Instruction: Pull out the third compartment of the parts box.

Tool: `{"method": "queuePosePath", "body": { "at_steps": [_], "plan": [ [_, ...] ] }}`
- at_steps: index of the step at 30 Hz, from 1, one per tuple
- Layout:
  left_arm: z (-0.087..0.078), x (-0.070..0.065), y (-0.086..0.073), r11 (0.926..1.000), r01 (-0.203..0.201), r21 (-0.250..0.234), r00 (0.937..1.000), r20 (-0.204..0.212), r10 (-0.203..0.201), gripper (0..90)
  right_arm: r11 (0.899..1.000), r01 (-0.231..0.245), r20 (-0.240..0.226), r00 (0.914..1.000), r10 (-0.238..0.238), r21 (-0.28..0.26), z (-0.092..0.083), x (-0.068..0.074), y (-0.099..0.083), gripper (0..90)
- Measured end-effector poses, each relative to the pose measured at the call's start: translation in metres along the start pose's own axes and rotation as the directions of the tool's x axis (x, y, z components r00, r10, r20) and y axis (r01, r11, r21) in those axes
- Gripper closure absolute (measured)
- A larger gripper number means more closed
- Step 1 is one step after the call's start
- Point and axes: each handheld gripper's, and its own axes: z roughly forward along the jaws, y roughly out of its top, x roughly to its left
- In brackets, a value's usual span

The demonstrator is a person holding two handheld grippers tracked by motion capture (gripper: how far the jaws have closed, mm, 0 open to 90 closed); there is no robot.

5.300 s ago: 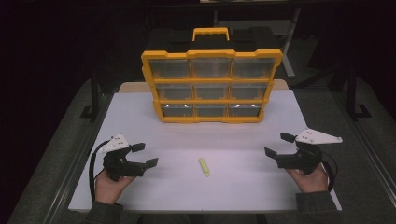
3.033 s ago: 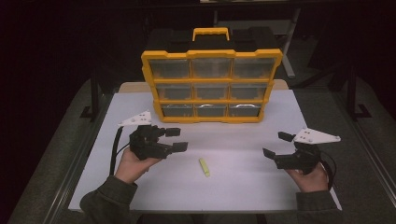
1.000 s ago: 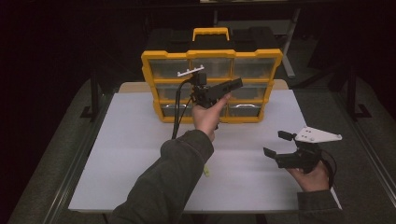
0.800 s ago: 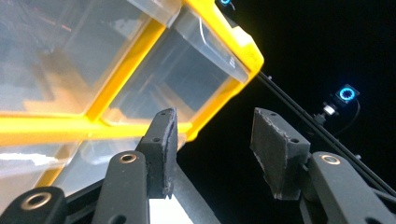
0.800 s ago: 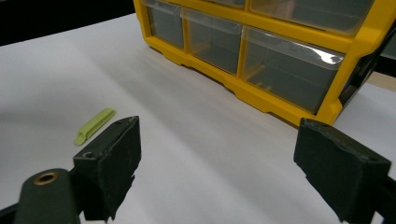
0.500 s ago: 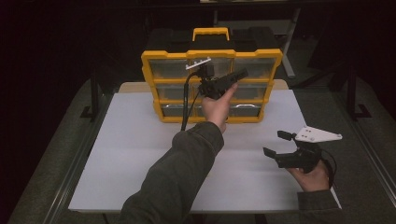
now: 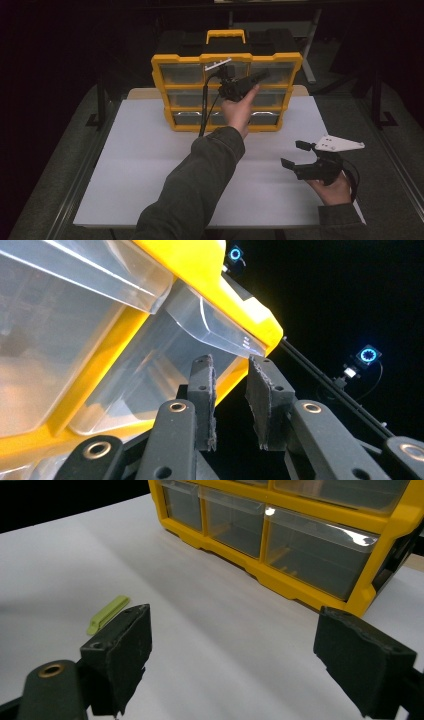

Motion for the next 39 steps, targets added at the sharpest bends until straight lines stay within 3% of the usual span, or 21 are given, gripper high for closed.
{"method": "queuePosePath", "body": {
  "at_steps": [5, 8, 16, 25, 28, 39],
  "plan": [
    [0.003, -0.003, 0.001, 0.9998, -0.017, -0.012, 0.9998, -0.014, 0.017, 73.4, 1.0, 0.0, -0.001, 1.0, 0.0, -0.001, 0.0, 0.0, 0.0, 14.7],
    [0.004, -0.005, 0.003, 0.9993, -0.011, -0.035, 0.9991, -0.041, 0.009, 74.1, 1.0, -0.006, -0.01, 0.9999, 0.006, -0.009, 0.0, -0.001, 0.0, 14.7],
    [0.007, -0.006, 0.0, 0.9985, 0.0, -0.055, 0.9988, -0.049, -0.003, 78.5, 1.0, -0.01, -0.012, 0.9999, 0.01, -0.02, -0.001, -0.002, 0.0, 14.6],
    [0.003, -0.005, -0.001, 0.9977, 0.035, -0.059, 0.9986, -0.039, -0.037, 81.0, 0.999, -0.017, -0.021, 0.9996, 0.017, -0.03, -0.002, -0.002, 0.0, 14.6],
    [0.0, -0.004, -0.003, 0.995, 0.065, -0.076, 0.9973, -0.03, -0.068, 82.5, 0.999, -0.012, -0.025, 0.9996, 0.011, -0.033, -0.001, -0.002, 0.001, 14.6],
    [-0.004, -0.005, -0.004, 0.9948, 0.077, -0.066, 0.9969, -0.012, -0.078, 82.9, 1.0, -0.013, -0.027, 0.9995, 0.013, -0.019, 0.001, -0.002, 0.0, 14.6]
  ]
}}
